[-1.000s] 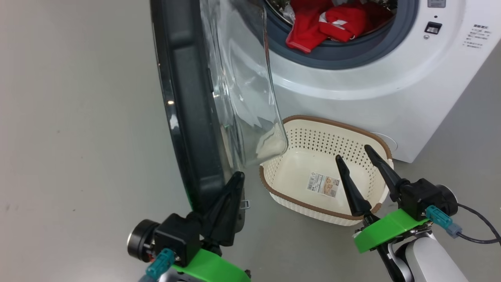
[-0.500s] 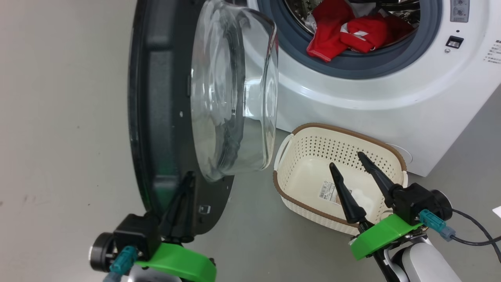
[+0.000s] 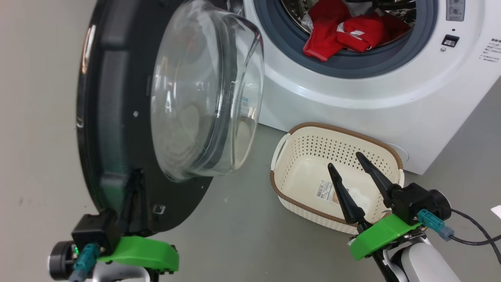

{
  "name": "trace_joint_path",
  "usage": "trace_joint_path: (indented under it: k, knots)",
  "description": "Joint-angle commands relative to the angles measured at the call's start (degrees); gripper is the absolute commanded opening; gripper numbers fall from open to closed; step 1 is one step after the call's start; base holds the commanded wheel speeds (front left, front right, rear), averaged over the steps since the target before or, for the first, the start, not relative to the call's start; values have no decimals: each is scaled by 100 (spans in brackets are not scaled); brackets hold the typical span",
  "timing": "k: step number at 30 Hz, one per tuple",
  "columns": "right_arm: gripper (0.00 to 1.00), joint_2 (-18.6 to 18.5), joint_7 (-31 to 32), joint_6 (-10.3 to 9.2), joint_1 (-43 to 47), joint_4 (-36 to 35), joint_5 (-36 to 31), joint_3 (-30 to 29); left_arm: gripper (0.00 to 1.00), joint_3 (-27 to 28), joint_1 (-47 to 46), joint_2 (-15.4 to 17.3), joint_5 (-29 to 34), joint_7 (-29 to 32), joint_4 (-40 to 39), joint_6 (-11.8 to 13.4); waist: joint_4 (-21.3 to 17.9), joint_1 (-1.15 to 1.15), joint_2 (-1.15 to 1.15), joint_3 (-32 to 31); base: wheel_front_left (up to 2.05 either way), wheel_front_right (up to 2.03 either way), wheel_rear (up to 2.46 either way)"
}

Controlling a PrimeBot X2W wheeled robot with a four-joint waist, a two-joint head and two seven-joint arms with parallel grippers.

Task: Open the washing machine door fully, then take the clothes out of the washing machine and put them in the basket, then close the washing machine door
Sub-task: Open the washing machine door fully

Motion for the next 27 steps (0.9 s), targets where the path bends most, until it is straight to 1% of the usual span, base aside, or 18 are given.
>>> trace_joint_path:
  k: [1, 6, 14, 19, 27]
  knots:
    - [100, 39, -7, 28, -4, -170, -50, 113, 0, 391, -97, 218, -8, -87, -72, 145, -43, 0, 0, 15, 0, 0, 0]
    - [100, 39, 11, 28, 8, -202, -83, 80, 0, 574, -146, 287, -41, -191, 26, 234, -72, 0, 0, 61, 0, 0, 0]
    - [100, 39, 77, 28, 9, -271, -152, 81, 0, 969, -249, 335, -257, -484, 299, 325, -72, 0, 0, 116, 0, 0, 0]
    - [100, 39, 167, 28, 27, -351, -227, 67, 0, 1214, -407, 424, -480, -647, 658, 232, -27, 0, 0, 148, 0, 0, 0]
    - [100, 39, 263, 28, 48, -462, -285, 76, 0, 1343, -833, 496, -676, -836, 1382, 74, 60, 0, 0, 188, 0, 0, 0]
